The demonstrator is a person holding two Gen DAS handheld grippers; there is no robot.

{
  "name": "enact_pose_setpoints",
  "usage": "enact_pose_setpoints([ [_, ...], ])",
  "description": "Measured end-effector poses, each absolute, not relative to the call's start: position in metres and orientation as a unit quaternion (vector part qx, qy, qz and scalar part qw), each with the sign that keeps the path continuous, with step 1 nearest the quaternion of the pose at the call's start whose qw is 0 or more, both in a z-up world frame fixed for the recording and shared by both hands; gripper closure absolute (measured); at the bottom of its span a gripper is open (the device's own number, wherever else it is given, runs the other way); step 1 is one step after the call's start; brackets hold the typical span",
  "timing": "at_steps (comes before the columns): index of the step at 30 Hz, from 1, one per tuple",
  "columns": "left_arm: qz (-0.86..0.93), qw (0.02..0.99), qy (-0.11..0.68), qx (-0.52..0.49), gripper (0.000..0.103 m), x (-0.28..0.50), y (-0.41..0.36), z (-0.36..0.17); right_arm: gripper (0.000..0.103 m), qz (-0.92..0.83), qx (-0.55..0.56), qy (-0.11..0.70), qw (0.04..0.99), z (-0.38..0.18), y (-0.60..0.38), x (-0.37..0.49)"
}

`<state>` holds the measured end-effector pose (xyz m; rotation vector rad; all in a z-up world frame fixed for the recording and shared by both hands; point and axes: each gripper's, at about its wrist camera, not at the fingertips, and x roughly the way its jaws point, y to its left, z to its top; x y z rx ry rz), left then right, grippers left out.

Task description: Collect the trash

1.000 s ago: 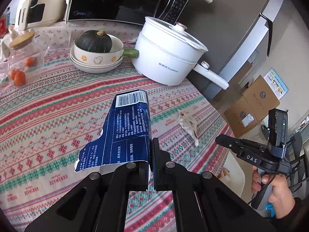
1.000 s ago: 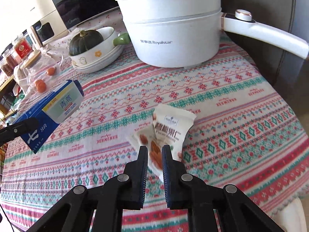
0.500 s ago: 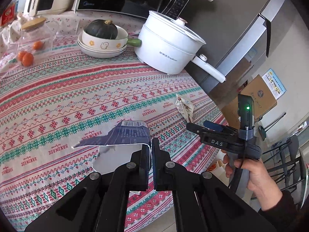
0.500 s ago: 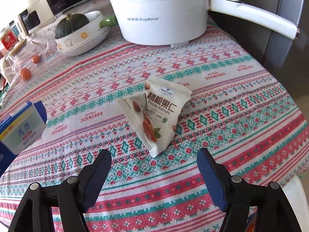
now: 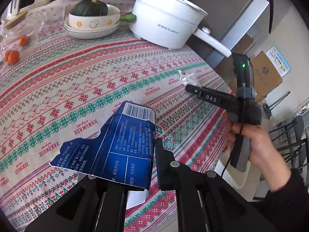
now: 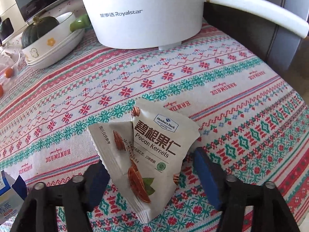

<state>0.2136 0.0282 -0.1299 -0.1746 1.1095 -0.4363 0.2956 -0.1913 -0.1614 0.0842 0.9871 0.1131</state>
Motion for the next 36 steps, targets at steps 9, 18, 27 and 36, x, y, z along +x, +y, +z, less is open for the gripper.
enact_pose_setpoints([
  [9, -0.200, 0.809, 0.550, -0.049, 0.088, 0.208, 0.021, -0.146, 0.065, 0.090, 0.032, 0.472, 0.877, -0.139, -0.206, 0.269],
  [18, -0.216, 0.832, 0.509, -0.049, 0.103, 0.192, 0.004, -0.109, 0.065, 0.100, 0.041, 0.447, 0.888, -0.081, -0.233, 0.207],
  [27, -0.256, 0.831, 0.491, -0.055, 0.103, 0.162, -0.028, -0.089, 0.065, 0.095, 0.059, 0.427, 0.897, -0.037, -0.274, 0.142],
  [36, -0.314, 0.820, 0.477, -0.045, 0.103, 0.137, -0.069, -0.073, 0.064, 0.038, 0.122, 0.489, 0.863, -0.059, -0.330, 0.106],
])
